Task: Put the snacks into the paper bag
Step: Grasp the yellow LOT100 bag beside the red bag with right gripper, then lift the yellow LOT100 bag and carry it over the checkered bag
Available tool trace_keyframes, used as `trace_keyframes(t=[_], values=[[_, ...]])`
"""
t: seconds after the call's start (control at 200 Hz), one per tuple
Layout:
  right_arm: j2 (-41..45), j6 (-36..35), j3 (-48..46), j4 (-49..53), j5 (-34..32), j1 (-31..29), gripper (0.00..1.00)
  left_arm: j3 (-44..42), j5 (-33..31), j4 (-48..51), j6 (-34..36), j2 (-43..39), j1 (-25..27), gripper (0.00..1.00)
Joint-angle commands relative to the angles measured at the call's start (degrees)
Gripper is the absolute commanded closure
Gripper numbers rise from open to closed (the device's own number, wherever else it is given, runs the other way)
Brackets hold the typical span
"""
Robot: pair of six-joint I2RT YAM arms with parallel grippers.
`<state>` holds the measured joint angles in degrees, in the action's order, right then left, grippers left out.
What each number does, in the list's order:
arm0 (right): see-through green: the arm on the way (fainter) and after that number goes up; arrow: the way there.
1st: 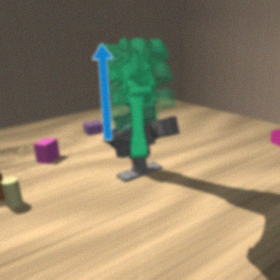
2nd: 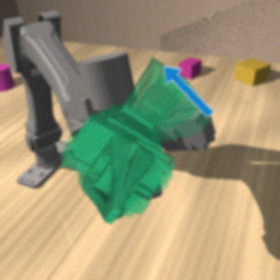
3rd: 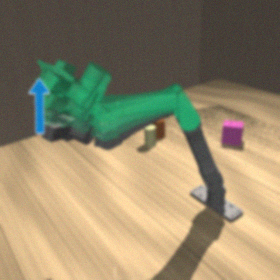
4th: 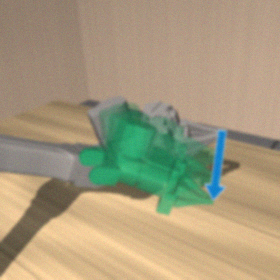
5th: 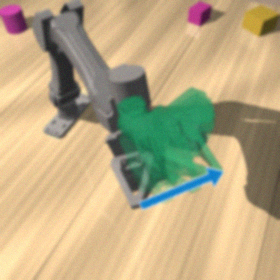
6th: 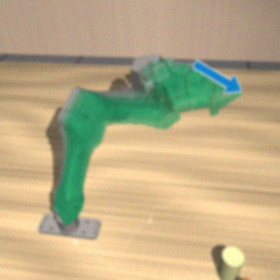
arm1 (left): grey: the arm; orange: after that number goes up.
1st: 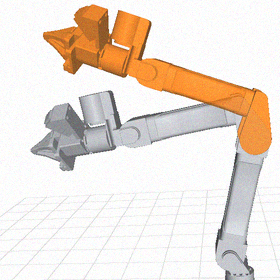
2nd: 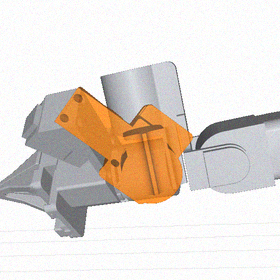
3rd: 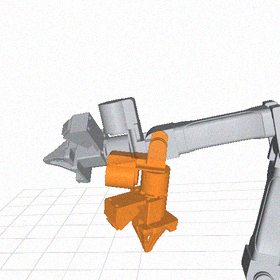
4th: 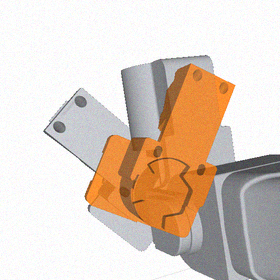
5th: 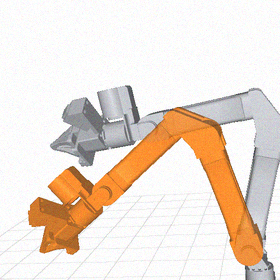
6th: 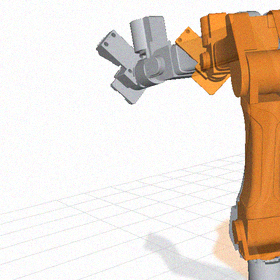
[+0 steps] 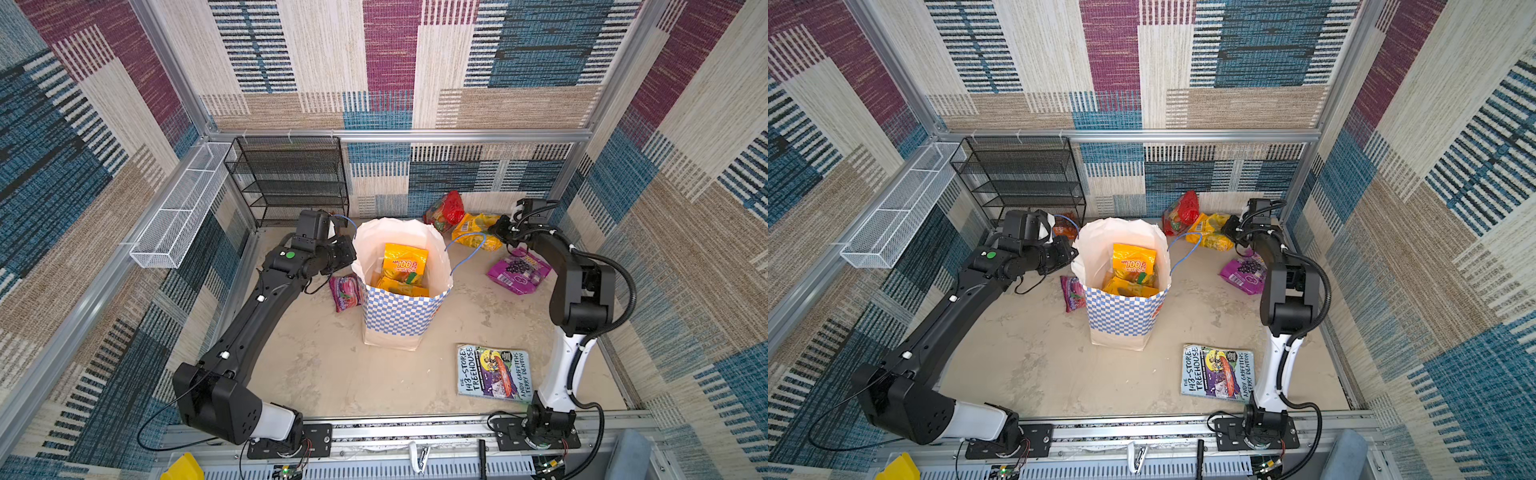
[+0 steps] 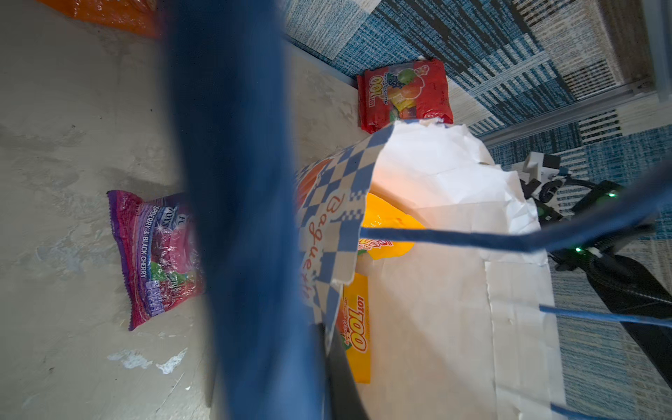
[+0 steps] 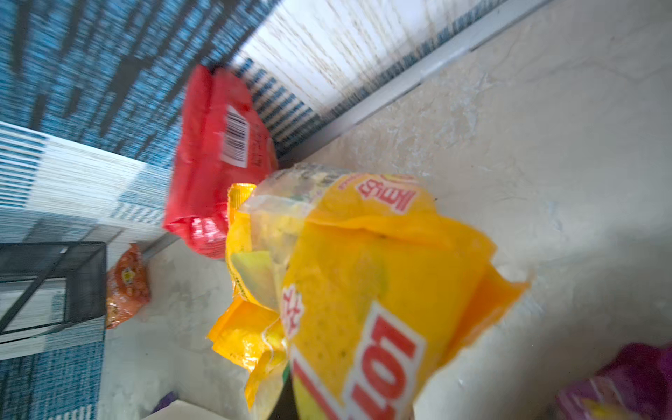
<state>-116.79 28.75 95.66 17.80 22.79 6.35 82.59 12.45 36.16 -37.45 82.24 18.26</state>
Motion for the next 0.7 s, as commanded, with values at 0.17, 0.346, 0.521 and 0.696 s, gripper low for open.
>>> trace_keyframes(t=[0.17, 0.346, 0.521, 0.696], values=[[25.3, 9.3, -14.8, -17.9, 2.4, -0.8, 1.00, -0.5, 3.4, -4.1, -0.4, -0.2, 0.0, 1.00], [40.3, 7.4, -18.9, -19.3, 0.1, -7.4, 1.00, -0.2, 3.5, -3.9, -0.1, 0.0, -0.1, 1.00], [44.6, -2.7, -10.9, -10.2, -6.4, -21.5, 1.00, 0.0, 2.9, -3.2, 0.1, 0.0, -0.1, 1.00], [43.2, -10.2, -7.7, -4.3, -12.2, -33.6, 1.00, 0.0, 2.0, -3.2, 0.6, -0.2, -0.1, 1.00]])
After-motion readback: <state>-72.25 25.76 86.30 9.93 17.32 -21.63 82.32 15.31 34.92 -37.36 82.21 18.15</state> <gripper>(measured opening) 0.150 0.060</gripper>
